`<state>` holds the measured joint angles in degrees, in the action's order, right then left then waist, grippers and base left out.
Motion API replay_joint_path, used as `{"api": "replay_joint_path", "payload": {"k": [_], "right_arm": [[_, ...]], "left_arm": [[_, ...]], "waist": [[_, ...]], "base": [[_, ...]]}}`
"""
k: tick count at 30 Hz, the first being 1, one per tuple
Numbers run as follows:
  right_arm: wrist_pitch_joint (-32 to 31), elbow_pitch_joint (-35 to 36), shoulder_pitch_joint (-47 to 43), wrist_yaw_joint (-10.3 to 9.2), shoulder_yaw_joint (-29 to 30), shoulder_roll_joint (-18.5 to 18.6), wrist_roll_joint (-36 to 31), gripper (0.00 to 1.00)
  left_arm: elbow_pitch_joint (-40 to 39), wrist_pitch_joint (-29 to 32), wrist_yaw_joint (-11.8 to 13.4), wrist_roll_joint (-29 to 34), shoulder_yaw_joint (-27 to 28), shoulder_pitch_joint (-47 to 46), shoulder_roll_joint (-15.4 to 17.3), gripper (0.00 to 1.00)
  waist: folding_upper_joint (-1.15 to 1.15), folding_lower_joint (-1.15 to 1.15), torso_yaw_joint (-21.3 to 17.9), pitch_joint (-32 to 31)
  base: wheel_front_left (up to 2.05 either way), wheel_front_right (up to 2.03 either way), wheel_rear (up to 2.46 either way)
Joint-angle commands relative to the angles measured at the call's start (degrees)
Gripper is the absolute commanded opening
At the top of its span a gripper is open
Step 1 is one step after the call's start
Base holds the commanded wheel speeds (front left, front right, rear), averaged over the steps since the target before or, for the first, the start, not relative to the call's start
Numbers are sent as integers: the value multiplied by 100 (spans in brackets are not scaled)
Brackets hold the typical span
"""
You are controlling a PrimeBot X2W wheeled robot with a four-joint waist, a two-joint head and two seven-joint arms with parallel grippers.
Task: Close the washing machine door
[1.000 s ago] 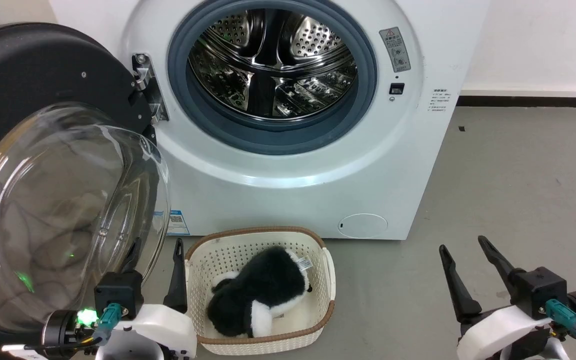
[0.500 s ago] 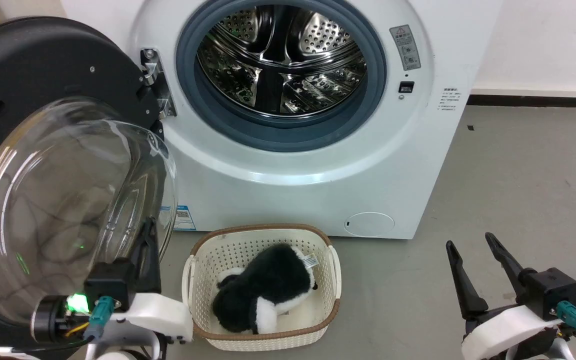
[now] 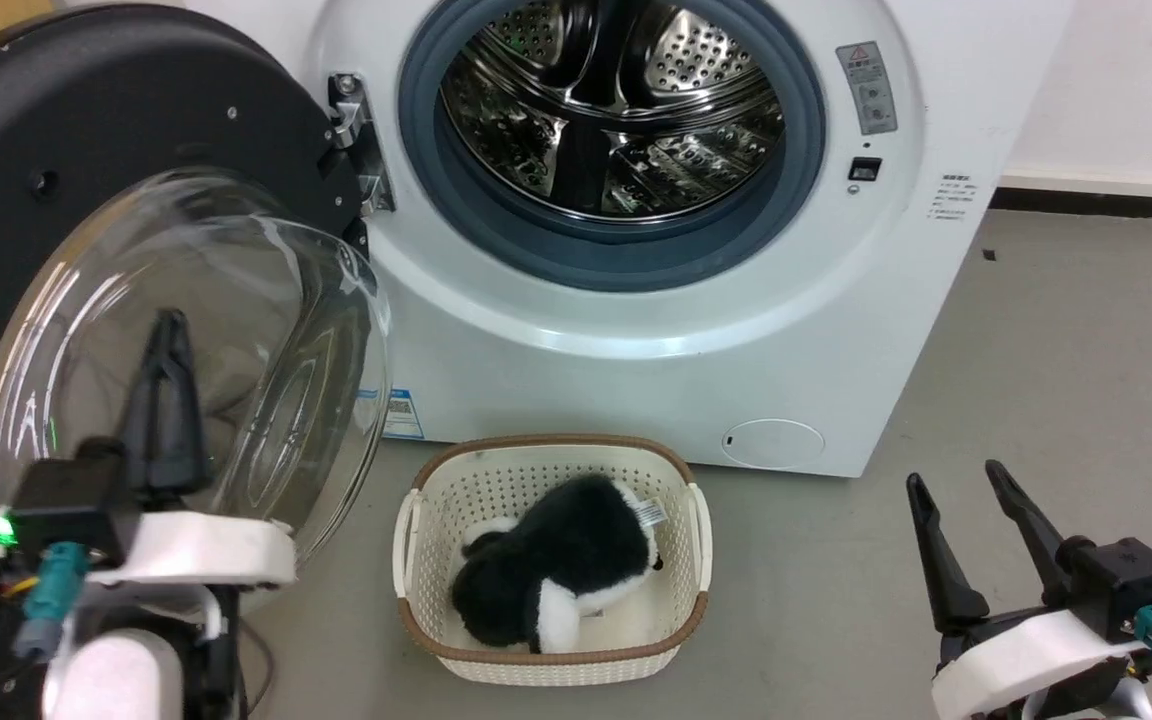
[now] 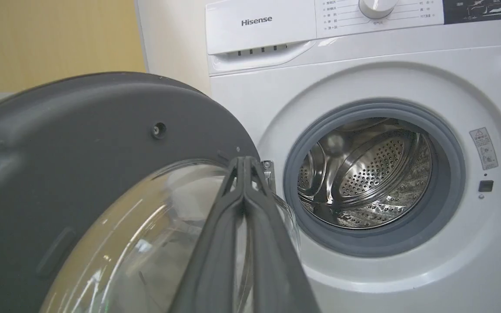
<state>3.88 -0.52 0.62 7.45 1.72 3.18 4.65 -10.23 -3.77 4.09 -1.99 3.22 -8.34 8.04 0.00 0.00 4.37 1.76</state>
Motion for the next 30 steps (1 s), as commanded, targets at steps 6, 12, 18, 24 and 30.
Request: {"api": "replay_joint_path", "payload": {"k": [6, 12, 18, 24, 30], "right_arm": [[118, -61, 71, 1, 98, -10, 110, 100], [190, -144, 100, 1, 117, -12, 181, 100], [262, -195, 131, 1, 166, -13, 247, 100], [322, -251, 143, 2, 212, -14, 302, 100], [393, -333, 143, 2, 271, -16, 376, 100]], "left_arm": [[-261, -128, -78, -309, 380, -464, 158, 0], [-295, -200, -213, -785, 838, -842, 206, 0], [-15, -222, -332, -1280, 1297, -1135, 440, 0], [261, -132, -334, -1717, 1685, -1369, 618, 0], [670, 127, -254, -2308, 2179, -1599, 793, 0]], "waist": [[0, 0, 225, 93], [0, 0, 425, 156], [0, 0, 617, 218], [0, 0, 757, 273], [0, 0, 906, 321]], "base": [[0, 0, 0], [0, 0, 0], [0, 0, 0], [0, 0, 0], [0, 0, 0]]}}
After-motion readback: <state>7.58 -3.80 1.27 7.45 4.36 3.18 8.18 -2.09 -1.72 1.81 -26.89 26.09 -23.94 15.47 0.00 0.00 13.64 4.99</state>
